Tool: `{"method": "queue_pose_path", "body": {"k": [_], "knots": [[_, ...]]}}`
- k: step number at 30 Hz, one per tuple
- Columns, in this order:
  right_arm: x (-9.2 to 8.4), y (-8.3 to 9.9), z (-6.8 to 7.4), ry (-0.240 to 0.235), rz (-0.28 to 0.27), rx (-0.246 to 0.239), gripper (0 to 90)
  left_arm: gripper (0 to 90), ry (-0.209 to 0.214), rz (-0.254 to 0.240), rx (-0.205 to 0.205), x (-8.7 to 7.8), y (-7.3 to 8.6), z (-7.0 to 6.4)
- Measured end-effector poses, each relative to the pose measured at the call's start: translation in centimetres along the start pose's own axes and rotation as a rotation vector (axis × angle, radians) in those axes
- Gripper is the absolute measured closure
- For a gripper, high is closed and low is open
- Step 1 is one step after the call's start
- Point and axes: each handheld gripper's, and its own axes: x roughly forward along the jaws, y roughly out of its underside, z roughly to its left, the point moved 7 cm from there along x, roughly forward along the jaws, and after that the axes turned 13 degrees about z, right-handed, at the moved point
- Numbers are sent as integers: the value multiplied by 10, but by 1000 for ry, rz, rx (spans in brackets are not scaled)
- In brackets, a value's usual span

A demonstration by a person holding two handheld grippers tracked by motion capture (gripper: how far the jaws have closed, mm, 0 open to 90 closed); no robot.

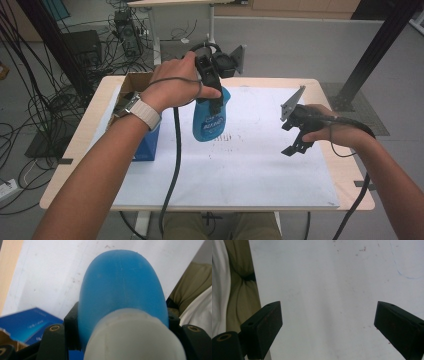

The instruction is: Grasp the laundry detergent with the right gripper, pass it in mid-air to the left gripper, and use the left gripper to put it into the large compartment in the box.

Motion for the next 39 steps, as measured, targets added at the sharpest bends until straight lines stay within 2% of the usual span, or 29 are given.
{"method": "queue_pose_path", "body": {"k": [1,3,5,6,7,8,10,11,12,13,15,17,18,19,22,24,27,28,35,36,39], "knots": [[0,4,-6,48,17,13,91,381,14,6,-41,-4,2,4],[0,8,-10,58,10,35,91,381,29,-3,-84,-10,4,9],[0,10,-12,62,1,51,91,381,35,7,-117,-15,5,13],[0,10,-12,62,1,51,91,381,35,7,-117,-15,5,13],[-1,12,-13,71,0,51,91,381,28,29,-145,-19,7,17],[-1,12,-13,71,0,51,91,381,28,29,-145,-19,7,17],[-3,14,-16,84,-6,62,91,381,32,44,-193,-25,8,24],[-3,14,-16,84,-6,62,91,381,32,44,-193,-25,8,24],[-5,16,-18,86,-15,69,91,381,39,54,-225,-28,10,29],[-6,16,-19,91,-19,72,91,381,39,54,-225,-28,10,29],[-6,18,-20,96,-14,73,92,381,47,65,-260,-31,13,34],[-5,20,-21,100,-4,78,93,381,66,69,-330,-35,18,43],[-5,20,-21,100,-4,78,93,381,66,69,-330,-35,18,43],[-4,23,-24,102,8,83,95,381,69,74,-354,-37,20,47],[-4,25,-26,107,13,89,95,380,69,88,-369,-40,23,52],[-4,25,-27,108,14,92,97,381,83,80,-419,-43,26,57],[-7,22,-28,114,8,86,98,380,80,90,-459,-47,30,65],[-9,21,-29,117,8,85,98,380,84,94,-487,-50,32,69],[-10,17,-32,120,8,79,99,380,101,117,-542,-58,41,81],[-10,16,-33,122,10,76,98,380,103,106,-566,-60,43,85],[-9,16,-34,119,13,73,98,380,104,107,-583,-63,47,90]]}}
